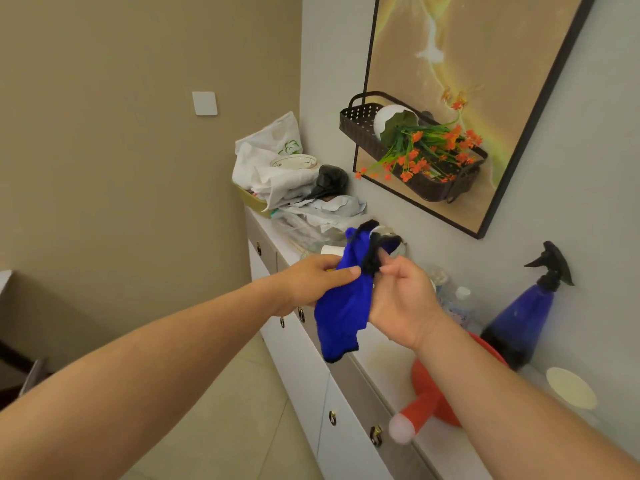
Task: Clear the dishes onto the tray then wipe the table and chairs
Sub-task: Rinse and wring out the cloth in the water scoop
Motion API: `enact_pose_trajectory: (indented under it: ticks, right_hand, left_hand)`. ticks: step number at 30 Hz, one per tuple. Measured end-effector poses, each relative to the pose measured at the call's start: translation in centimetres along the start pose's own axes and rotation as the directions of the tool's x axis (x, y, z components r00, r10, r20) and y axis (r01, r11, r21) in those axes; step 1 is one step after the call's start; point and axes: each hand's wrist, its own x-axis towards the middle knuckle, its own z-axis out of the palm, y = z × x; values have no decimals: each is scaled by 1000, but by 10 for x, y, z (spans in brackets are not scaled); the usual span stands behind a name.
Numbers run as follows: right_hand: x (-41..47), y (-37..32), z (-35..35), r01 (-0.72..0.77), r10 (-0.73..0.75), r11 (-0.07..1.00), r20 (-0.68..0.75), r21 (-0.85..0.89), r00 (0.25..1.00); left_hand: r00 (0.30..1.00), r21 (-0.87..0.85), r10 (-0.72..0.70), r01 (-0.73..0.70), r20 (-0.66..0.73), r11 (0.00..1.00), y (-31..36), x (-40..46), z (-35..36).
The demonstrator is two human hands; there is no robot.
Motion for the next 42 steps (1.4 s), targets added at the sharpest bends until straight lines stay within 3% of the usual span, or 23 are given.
enact_pose_trajectory:
  ticks: [3,6,9,13,17,21,24,26,28,31,33,36,38,42]
  right_hand:
    - [-6,-5,-10,120,-135,979,-80,-168,988]
    - [-21,-15,-20,207,-304,927,-303,-311,903]
    - [-47,-29,-42,229,-386,913,-533,-339,753]
    - [-105,-50,-72,281,-466,883,-628,-376,623]
    - [-172,-52,-104,180,-497,861,-709,-476,500]
    - [-221,-23,-145,-105,-499,807,-767,-581,403]
    - [-241,1,-169,-428,-491,635,-764,-643,419]
    - [-244,12,-179,-556,-504,507,-749,-659,429]
    - [-242,20,-188,-595,-548,400,-702,-697,454]
    - [-230,29,-202,-614,-564,200,-602,-764,566]
    - [-218,33,-213,-633,-540,-5,-531,-774,653]
    - [-207,46,-232,-697,-552,-309,-475,-647,686]
    - [-201,59,-240,-700,-552,-369,-461,-612,694]
    - [-181,67,-237,-631,-454,-337,-466,-699,759]
  left_hand:
    - [994,-95,60,-51,89,994,10,-2,13]
    - [997,-97,74,-70,33,993,22,3,46]
    - [988,93,-37,51,-147,994,25,20,85]
    - [946,500,-318,250,54,829,10,30,124]
    - [806,668,-555,300,204,681,-10,30,166]
    - [836,670,-525,299,159,679,-34,34,200]
    - [885,592,-439,273,155,759,-51,29,213]
    - [931,693,-334,146,144,706,-61,29,213]
    - [965,776,-230,48,126,628,-68,28,215]
    - [976,830,-174,-14,134,558,-68,23,214]
    - [976,840,-190,13,107,543,-65,17,212]
    - [973,826,-223,73,65,558,-57,7,205]
    - [969,808,-243,111,42,579,-53,0,199]
    - [971,799,-239,144,-1,584,-43,-7,187]
